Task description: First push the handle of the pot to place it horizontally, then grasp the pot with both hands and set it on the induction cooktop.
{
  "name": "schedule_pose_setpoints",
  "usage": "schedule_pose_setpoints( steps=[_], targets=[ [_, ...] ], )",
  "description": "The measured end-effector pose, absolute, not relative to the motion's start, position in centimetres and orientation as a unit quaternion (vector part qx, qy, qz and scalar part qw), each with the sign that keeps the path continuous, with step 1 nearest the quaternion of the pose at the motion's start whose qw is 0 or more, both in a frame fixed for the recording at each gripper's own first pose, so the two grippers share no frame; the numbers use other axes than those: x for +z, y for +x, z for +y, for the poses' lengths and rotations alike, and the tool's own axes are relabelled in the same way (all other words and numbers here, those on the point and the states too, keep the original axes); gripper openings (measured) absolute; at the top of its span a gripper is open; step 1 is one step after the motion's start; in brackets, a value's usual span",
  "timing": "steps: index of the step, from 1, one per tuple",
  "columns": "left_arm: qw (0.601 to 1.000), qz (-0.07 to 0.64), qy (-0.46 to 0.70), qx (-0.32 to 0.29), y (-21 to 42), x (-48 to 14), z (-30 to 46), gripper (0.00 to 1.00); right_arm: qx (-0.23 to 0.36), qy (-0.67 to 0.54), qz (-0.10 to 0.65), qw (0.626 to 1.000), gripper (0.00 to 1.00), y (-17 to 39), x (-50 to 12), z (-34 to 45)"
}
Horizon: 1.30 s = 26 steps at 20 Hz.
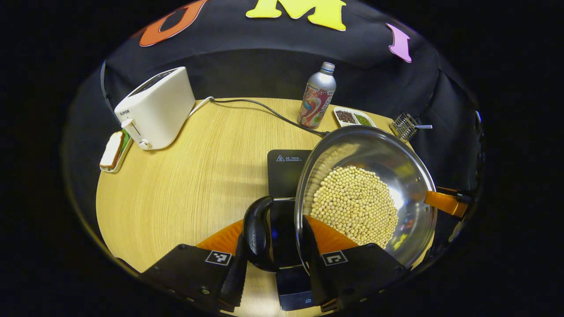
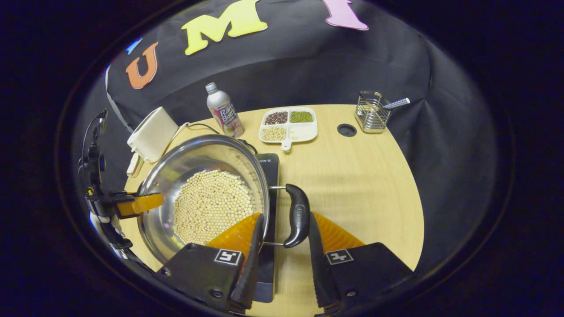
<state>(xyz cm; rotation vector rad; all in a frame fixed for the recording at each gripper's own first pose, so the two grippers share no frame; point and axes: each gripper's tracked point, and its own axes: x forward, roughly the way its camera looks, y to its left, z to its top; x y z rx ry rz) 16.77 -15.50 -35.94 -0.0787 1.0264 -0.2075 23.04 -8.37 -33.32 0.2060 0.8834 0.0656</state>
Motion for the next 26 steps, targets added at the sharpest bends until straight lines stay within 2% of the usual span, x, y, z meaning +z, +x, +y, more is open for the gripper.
schedule_pose_setpoints(
  steps=[1,2,5,6,8,10,11,12,13,14,15,16,17,18,19,20,21,22,23,24,25,26],
  targets=[
    [0.867,0.487,-0.036,-0.1,16.7,-36.0,-15.5,0.49,0.032,0.1,0.42,0.901,0.54,22.9,-33.4,-8.4],
    [0.869,0.483,-0.036,-0.1,16.9,-35.9,-15.5,0.59,0.031,0.1,0.418,0.902,0.54,22.9,-33.4,-8.4],
    [0.872,0.478,-0.037,-0.1,17.0,-36.0,-15.5,0.59,0.026,0.098,0.421,0.901,0.54,22.9,-33.4,-8.4],
    [0.873,0.476,-0.036,-0.1,16.9,-36.0,-15.6,0.64,0.026,0.099,0.42,0.902,0.54,23.0,-33.3,-8.4],
    [0.874,0.474,-0.035,-0.1,17.0,-36.0,-15.6,0.55,0.024,0.099,0.415,0.904,0.54,23.0,-33.3,-8.4],
    [0.874,0.473,-0.035,-0.102,17.0,-35.9,-15.6,0.69,0.02,0.1,0.409,0.907,0.54,22.9,-33.2,-8.4],
    [0.874,0.472,-0.034,-0.106,17.1,-36.0,-15.5,0.7,0.02,0.098,0.408,0.907,0.54,22.9,-33.3,-8.4],
    [0.873,0.474,-0.036,-0.107,17.1,-36.0,-15.6,0.6,0.019,0.101,0.407,0.907,0.54,22.9,-33.2,-8.4],
    [0.872,0.476,-0.039,-0.106,17.1,-36.0,-15.6,0.61,0.017,0.102,0.406,0.908,0.55,22.9,-33.2,-8.4],
    [0.872,0.477,-0.038,-0.105,17.1,-36.0,-15.7,0.71,0.017,0.1,0.407,0.908,0.54,22.9,-33.2,-8.4],
    [0.872,0.478,-0.036,-0.104,17.1,-36.0,-15.6,0.61,0.019,0.097,0.407,0.908,0.55,23.0,-33.2,-8.4],
    [0.871,0.48,-0.034,-0.103,17.0,-35.9,-15.6,0.63,0.02,0.097,0.407,0.908,0.55,23.0,-33.2,-8.4],
    [0.869,0.482,-0.032,-0.105,16.8,-35.9,-15.5,0.64,0.022,0.097,0.403,0.91,0.57,23.1,-33.0,-8.4],
    [0.871,0.48,-0.027,-0.104,16.7,-35.7,-15.3,0.76,0.022,0.098,0.4,0.911,0.57,23.1,-32.9,-8.5],
    [0.877,0.47,-0.02,-0.101,17.0,-35.2,-14.7,0.67,0.018,0.1,0.399,0.911,0.58,23.0,-32.9,-8.5],
    [0.886,0.453,-0.014,-0.095,17.4,-34.4,-13.9,0.77,0.009,0.102,0.393,0.914,0.6,23.0,-32.7,-8.7],
    [0.893,0.44,-0.013,-0.092,17.6,-33.6,-13.4,0.92,0.0,0.103,0.381,0.919,0.66,23.0,-32.2,-8.9],
    [0.896,0.433,-0.019,-0.097,17.6,-32.8,-13.2,0.93,-0.008,0.102,0.366,0.925,0.68,23.0,-31.6,-9.1],
    [0.898,0.427,-0.022,-0.101,17.3,-32.4,-13.2,0.98,-0.016,0.094,0.355,0.93,0.72,22.8,-30.9,-9.6],
    [0.903,0.418,-0.024,-0.101,17.2,-31.7,-12.9,0.99,-0.024,0.079,0.347,0.934,0.72,22.7,-30.3,-10.2],
    [0.907,0.41,-0.019,-0.097,17.2,-31.2,-12.4,0.99,-0.027,0.066,0.339,0.938,0.77,22.5,-29.5,-10.4],
    [0.91,0.402,-0.017,-0.098,17.2,-30.8,-12.2,0.9,-0.031,0.057,0.332,0.941,0.78,22.4,-28.8,-10.6]
  ],
)
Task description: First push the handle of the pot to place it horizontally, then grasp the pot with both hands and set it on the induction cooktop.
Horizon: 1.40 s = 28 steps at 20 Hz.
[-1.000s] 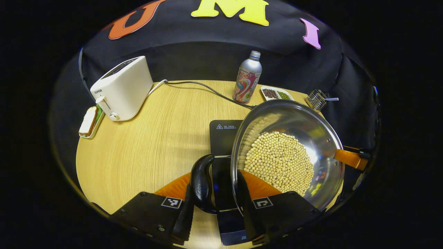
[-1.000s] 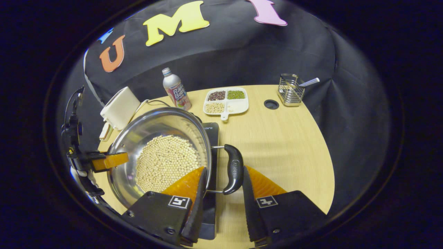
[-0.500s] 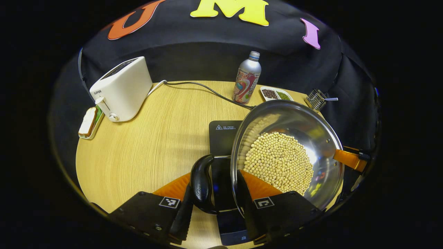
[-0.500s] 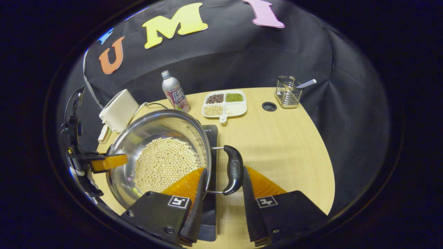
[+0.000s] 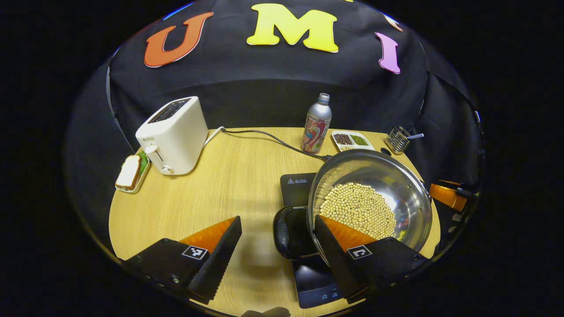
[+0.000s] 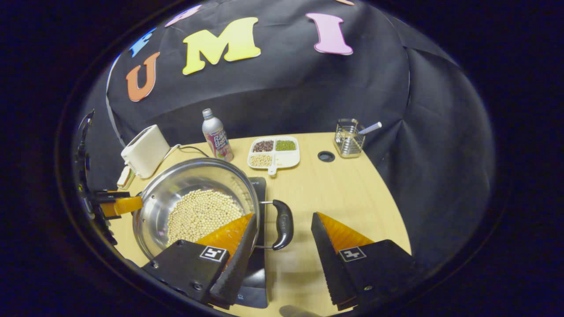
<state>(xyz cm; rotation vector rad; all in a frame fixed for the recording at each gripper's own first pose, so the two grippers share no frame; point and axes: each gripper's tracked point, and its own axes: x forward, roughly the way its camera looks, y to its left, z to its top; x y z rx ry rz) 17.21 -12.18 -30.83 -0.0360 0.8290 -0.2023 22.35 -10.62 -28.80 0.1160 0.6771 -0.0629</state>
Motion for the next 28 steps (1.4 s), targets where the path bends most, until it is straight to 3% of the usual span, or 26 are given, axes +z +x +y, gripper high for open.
schedule_pose_setpoints(
  steps=[1,12,20,21,23,28],
  targets=[
    [0.913,0.397,-0.014,-0.097,16.9,-30.3,-12.1,0.99,-0.032,0.05,0.324,0.944,0.79,22.1,-28.0,-10.6],
    [0.954,0.291,0.023,-0.076,14.9,-22.0,-6.8,0.98,-0.01,-0.004,0.235,0.972,0.78,19.3,-19.1,-4.5],
    [0.978,0.195,-0.007,-0.076,9.3,-14.2,-1.9,0.98,-0.039,-0.068,0.149,0.986,0.78,12.8,-10.1,-0.5],
    [0.98,0.184,-0.01,-0.076,8.7,-13.2,-2.2,0.98,-0.041,-0.074,0.133,0.987,0.91,11.7,-8.5,0.2],
    [0.983,0.164,-0.015,-0.077,6.9,-12.3,-1.1,0.98,-0.042,-0.081,0.108,0.99,1.0,9.9,-6.0,0.9],
    [0.991,0.107,-0.043,-0.061,3.4,-5.5,-1.6,0.96,-0.013,-0.047,0.05,0.998,1.0,4.7,-0.4,1.5]
  ],
)
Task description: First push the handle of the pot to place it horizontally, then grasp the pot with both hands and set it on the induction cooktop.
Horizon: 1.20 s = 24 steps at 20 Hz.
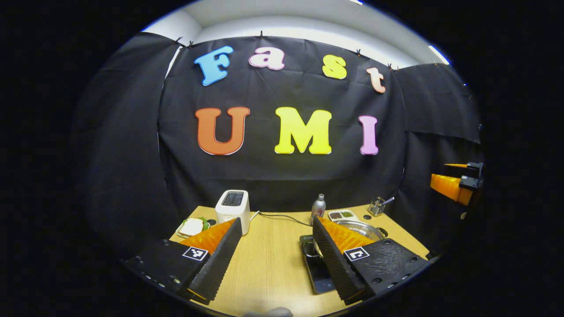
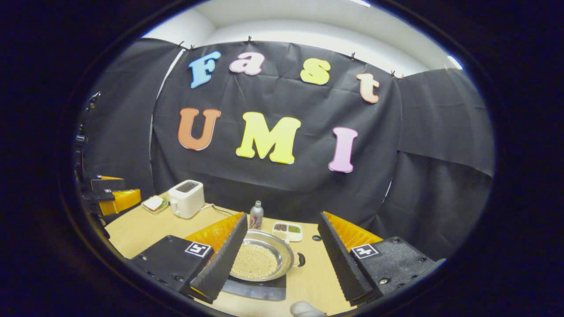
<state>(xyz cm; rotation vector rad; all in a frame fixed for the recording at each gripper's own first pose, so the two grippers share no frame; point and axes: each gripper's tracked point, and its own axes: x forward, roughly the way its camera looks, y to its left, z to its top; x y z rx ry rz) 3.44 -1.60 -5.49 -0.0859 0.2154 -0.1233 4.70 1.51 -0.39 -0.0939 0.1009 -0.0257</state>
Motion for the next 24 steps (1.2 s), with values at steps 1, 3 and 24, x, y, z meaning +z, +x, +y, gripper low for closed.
schedule_pose_setpoints(
  steps=[1,3,24],
  targets=[
    [0.993,0.091,-0.045,-0.059,2.3,-4.0,-2.1,0.95,-0.005,-0.039,0.039,0.998,1.0,3.2,0.7,1.1],
    [0.996,0.064,-0.047,-0.048,-0.5,-1.1,-3.3,0.95,0.004,-0.03,0.022,0.999,1.0,0.0,2.0,-0.8],
    [1.0,0.009,-0.02,0.008,-15.7,4.3,-10.0,0.95,-0.007,0.058,-0.031,0.998,1.0,-14.9,1.8,-14.1]
  ],
)
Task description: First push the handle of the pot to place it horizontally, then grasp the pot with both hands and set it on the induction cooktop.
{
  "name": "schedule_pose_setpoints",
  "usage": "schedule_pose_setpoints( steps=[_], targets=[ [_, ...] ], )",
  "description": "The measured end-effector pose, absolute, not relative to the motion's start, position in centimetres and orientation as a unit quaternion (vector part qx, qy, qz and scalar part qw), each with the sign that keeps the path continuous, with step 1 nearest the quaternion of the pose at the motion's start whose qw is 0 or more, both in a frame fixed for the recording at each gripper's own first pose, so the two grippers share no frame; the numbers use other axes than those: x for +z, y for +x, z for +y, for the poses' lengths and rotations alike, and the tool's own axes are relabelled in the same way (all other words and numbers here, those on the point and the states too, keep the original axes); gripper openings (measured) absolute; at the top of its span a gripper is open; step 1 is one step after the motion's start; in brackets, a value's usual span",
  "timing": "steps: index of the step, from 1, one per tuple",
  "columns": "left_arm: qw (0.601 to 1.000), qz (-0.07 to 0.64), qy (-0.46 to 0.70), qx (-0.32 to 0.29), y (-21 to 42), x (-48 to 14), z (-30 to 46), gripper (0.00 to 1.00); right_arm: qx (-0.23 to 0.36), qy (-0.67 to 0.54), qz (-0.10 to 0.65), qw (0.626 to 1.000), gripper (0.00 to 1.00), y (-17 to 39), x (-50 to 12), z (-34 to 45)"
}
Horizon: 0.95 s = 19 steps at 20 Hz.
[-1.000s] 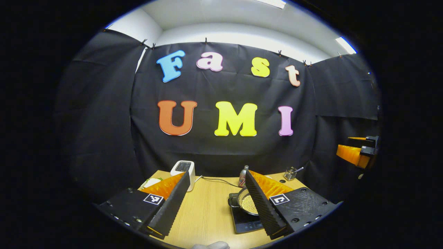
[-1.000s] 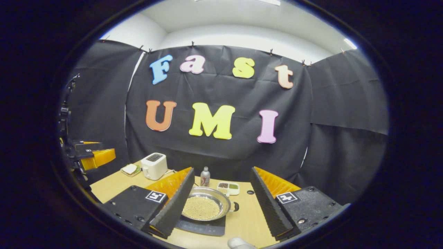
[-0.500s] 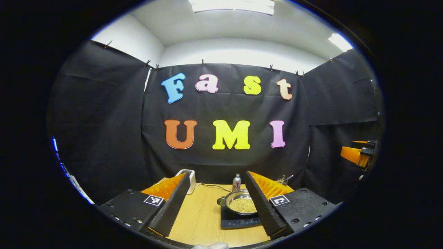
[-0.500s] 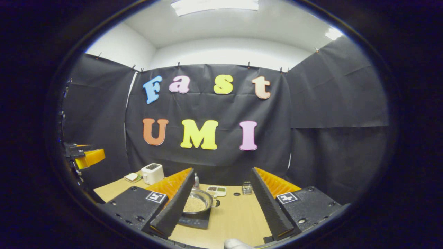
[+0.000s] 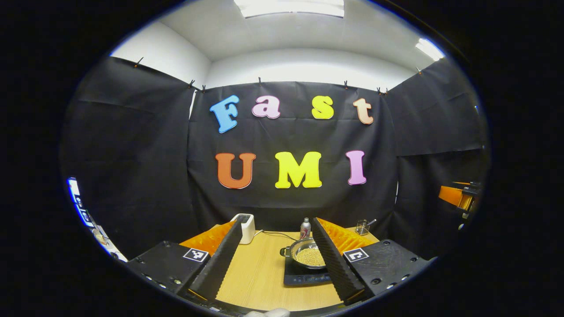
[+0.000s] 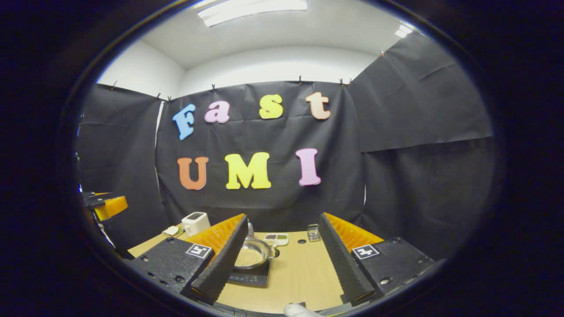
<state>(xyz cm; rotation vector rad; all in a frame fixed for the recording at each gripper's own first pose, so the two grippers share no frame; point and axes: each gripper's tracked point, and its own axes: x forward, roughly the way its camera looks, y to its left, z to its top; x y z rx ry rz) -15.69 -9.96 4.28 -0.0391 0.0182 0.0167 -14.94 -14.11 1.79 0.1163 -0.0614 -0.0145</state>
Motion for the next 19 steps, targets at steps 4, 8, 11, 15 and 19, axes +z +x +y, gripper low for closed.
schedule_pose_setpoints(
  steps=[4,8,11,15,19],
  targets=[
    [1.0,0.006,-0.027,0.012,-15.9,4.6,-9.7,0.95,0.004,0.054,-0.035,0.998,1.0,-15.0,1.9,-13.3],
    [0.999,0.01,-0.027,0.018,-16.4,4.5,-8.8,0.95,0.012,0.053,-0.033,0.998,1.0,-15.0,1.9,-12.8],
    [0.999,0.014,-0.028,0.015,-16.5,4.5,-8.9,0.95,0.011,0.052,-0.031,0.998,1.0,-15.3,1.8,-12.8],
    [0.999,0.021,-0.028,0.01,-16.3,4.2,-9.1,0.95,0.009,0.051,-0.025,0.998,1.0,-15.8,1.4,-13.1],
    [0.999,0.024,-0.025,0.004,-16.6,4.1,-9.7,0.95,0.003,0.054,-0.026,0.998,1.0,-16.1,1.2,-13.5]
  ],
)
